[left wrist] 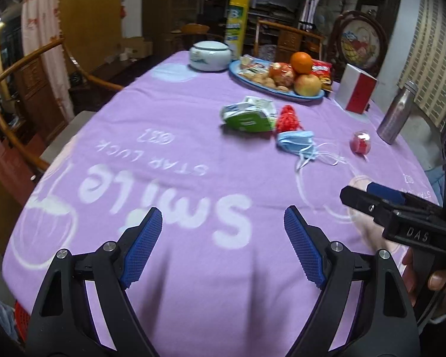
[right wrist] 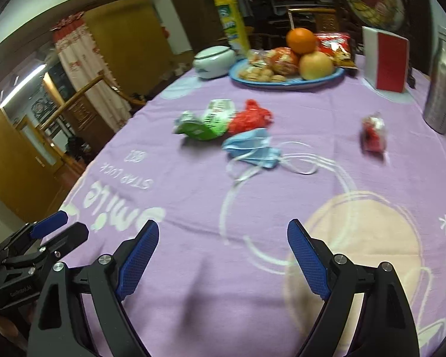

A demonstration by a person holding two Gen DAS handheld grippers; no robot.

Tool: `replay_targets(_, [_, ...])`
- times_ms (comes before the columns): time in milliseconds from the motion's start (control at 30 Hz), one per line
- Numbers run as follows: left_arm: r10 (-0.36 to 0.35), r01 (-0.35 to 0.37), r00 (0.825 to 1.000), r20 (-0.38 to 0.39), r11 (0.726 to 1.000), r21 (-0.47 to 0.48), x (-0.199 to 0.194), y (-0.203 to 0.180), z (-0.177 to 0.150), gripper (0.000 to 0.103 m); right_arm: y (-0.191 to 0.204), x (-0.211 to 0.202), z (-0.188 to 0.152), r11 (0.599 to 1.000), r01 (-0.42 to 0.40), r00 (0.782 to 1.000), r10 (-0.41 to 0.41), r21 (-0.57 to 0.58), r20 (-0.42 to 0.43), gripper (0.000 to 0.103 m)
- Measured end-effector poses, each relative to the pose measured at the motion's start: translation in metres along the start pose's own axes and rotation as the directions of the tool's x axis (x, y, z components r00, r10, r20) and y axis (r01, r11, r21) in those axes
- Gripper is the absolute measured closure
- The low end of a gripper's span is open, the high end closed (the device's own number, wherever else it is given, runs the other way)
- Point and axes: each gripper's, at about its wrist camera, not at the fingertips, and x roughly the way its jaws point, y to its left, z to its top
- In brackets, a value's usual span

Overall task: Collect trash
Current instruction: 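Move both empty tools back over the table toward the tea carton and mask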

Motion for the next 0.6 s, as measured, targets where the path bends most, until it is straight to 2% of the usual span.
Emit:
replay_targets(267, [-0.029, 0.029, 0.999, -0.025, 1.0, -0.003, 0.032, -0.007, 0.028, 0.02, -0.024, 0.011, 0.009, 0.997, 0.053, 0.998, -0.052, 0.057, -0.029, 0.016])
replay_targets(400, [-0.006, 0.006, 1.0, -0.027, 1.0, 0.025, 0.055, -0.013, 0.044, 0.019, -0.03, 0.016, 0.02, 0.997, 0.032, 0.999, -0.031, 0.073, -0.018, 0.016])
replay_targets(467, [-0.005, 0.007, 0.999, -0.04, 0.999, 0.041, 0.069, -0.018, 0.054, 0.019, -0.031, 0.02, 0.024, 0.995, 0.047, 0.999, -0.045, 0.085, -0.025, 0.016])
replay_targets(600, [-0.035, 0.033, 0.997, -0.07, 0.999, -0.022, 0.088, -0.018, 0.069, 0.019, -0.032, 0.03, 0.036, 0.993, 0.084, 0.996, -0.083, 0.087, -0.02, 0.016])
